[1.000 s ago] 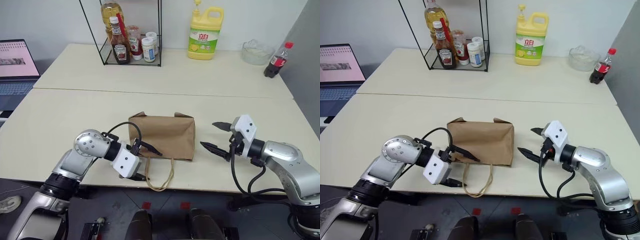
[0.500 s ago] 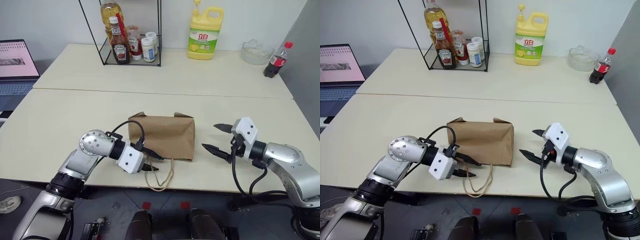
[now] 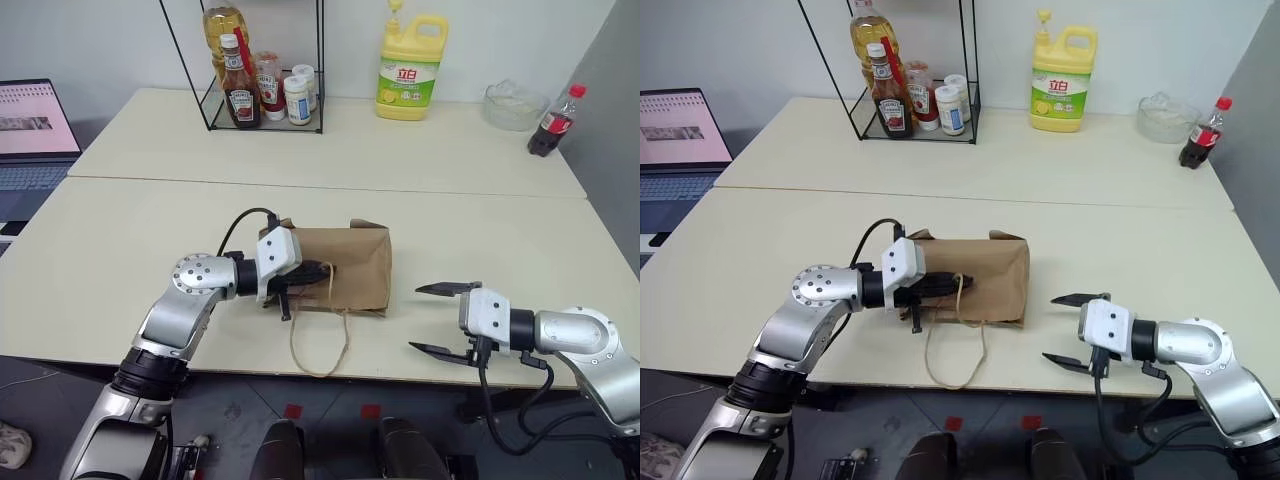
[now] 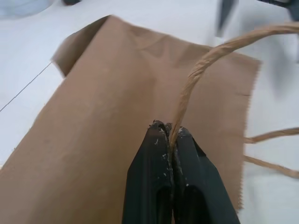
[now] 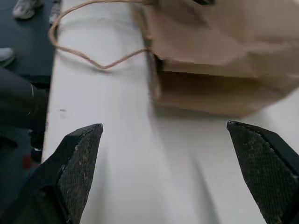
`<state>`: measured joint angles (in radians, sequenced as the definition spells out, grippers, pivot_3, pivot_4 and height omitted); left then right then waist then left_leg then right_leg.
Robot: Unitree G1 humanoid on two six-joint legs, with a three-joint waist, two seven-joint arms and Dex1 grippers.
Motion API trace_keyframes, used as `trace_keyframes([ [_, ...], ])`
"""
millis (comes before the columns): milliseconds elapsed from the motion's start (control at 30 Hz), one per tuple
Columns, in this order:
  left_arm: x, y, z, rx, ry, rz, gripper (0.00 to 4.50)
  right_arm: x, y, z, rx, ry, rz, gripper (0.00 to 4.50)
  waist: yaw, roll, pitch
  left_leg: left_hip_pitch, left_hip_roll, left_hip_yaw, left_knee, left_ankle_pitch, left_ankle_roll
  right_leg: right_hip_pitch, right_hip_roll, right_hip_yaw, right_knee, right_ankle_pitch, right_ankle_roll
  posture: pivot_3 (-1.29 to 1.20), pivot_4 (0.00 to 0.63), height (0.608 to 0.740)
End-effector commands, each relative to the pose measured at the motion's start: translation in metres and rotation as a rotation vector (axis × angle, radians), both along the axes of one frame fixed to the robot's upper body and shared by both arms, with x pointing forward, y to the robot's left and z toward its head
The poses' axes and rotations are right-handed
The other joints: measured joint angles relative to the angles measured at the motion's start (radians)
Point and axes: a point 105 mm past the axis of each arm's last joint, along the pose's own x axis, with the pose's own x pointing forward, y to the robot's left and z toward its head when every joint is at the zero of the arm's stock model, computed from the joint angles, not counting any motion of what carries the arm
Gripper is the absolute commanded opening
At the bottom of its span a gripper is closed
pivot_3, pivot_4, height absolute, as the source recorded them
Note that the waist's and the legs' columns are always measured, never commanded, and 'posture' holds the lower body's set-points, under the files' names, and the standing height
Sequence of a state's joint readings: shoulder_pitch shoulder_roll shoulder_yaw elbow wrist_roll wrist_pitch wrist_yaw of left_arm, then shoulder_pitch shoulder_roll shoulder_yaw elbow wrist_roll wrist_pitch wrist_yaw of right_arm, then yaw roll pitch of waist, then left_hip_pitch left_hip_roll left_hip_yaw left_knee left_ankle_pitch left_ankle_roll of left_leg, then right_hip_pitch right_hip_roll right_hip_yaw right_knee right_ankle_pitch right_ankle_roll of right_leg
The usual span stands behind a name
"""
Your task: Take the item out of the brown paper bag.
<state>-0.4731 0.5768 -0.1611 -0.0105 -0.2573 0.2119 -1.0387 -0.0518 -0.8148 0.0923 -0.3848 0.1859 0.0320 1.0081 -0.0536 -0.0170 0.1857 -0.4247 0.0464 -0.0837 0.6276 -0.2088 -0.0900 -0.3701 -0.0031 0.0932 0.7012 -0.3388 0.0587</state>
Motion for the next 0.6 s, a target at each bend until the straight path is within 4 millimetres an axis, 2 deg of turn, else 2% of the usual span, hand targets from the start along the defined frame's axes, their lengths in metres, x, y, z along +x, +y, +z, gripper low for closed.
trace_keyframes([
  [33,0.013,0.002,0.028,-0.072,-0.058,0.088,0.02,-0.011,0.010,-0.001,-0.033,-0.133,0.144,4.50,0.002,0.000,0.000,0.000,0.000,0.000,0.000,0.000,0.000,0.000,0.000,0.000,0.000,0.000,0.000,0.00,0.150,0.740],
  [233,0.026,0.001,0.039,-0.137,-0.034,0.176,0.02,-0.018,0.021,-0.009,-0.055,-0.395,0.313,4.50,0.003,0.000,0.000,0.002,0.000,0.000,0.000,0.000,0.000,0.002,0.000,0.000,0.000,0.000,0.000,0.00,0.150,0.740],
  [433,0.024,-0.003,0.039,-0.137,-0.030,0.168,0.02,-0.006,0.043,-0.004,0.032,-0.579,0.361,4.50,0.000,0.000,0.000,0.008,0.000,0.001,-0.001,0.000,-0.001,0.007,0.000,0.001,0.000,0.000,0.000,0.00,0.150,0.740],
  [600,0.022,-0.004,0.040,-0.134,-0.028,0.160,0.02,0.003,0.067,-0.002,0.088,-0.639,0.395,4.50,0.002,0.000,0.000,0.009,0.000,0.001,-0.001,0.000,-0.001,0.008,0.000,0.001,-0.001,0.000,0.000,0.00,0.150,0.740],
])
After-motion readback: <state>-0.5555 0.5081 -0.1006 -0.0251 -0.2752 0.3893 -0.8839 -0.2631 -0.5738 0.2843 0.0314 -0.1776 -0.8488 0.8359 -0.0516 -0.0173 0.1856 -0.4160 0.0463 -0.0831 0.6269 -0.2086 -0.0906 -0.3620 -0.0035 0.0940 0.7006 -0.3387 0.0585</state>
